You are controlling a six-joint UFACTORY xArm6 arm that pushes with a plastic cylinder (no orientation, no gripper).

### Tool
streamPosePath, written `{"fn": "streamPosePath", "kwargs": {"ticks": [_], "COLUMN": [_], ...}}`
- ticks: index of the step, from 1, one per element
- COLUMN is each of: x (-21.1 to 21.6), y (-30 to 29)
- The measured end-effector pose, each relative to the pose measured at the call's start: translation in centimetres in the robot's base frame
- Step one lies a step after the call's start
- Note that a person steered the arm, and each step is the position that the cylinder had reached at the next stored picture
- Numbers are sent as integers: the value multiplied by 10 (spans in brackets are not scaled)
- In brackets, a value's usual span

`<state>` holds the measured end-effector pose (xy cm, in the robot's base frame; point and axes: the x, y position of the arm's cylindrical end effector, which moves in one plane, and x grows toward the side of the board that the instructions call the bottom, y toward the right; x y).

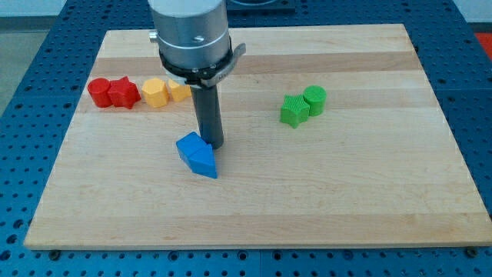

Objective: Slide the blue blocks to the bottom left side

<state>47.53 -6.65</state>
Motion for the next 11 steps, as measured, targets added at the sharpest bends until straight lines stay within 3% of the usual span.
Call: {"fn": "streamPosePath", "kwargs": {"ticks": [2,4,5,6,7,8,10,11], "x": [-24,41,41,41,35,-8,-16,-15], "y": [12,4,-43,-44,25,30,-44,-42]}}
